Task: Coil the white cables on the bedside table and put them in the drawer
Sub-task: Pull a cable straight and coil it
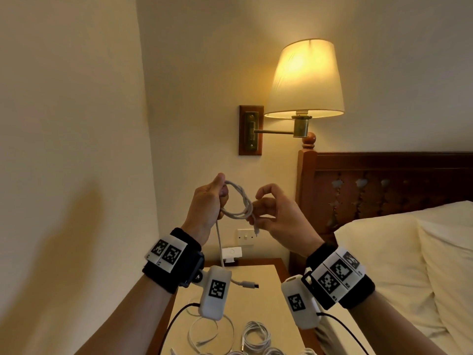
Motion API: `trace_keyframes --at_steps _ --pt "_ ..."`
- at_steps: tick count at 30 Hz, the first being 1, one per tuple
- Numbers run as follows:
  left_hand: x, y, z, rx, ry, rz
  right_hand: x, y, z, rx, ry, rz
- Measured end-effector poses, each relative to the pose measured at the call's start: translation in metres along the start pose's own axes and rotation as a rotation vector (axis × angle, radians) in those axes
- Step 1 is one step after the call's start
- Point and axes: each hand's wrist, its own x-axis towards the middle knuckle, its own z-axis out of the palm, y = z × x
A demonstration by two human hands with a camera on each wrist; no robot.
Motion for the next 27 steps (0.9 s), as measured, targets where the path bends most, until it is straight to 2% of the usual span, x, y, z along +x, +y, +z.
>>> trace_keyframes --at_steps 3,6,10,18,21,27 --pt "-0.001 -0.004 0.001 0.0 0.009 0.01 -0.001 -0.001 -0.003 0.049 -0.069 0.111" --pt "-0.002 -0.012 0.005 0.103 0.031 0.08 0.0 -0.002 -0.003 0.334 -0.161 0.196" --pt "-0.003 -0.021 0.006 0.154 -0.033 0.11 -0.002 0.001 0.001 0.549 -0.06 0.276" --pt "-0.007 -0.028 0.006 0.069 -0.15 0.192 -0.006 0.009 0.015 1.004 -0.035 0.161" --pt "-0.005 -0.032 0.004 0.13 -0.197 0.239 -0.006 0.008 0.007 1.013 -0.014 0.156" --pt "0.013 -0.075 -0.034 0.27 -0.133 0.405 -0.004 0.002 -0.029 1.078 0.086 0.162"
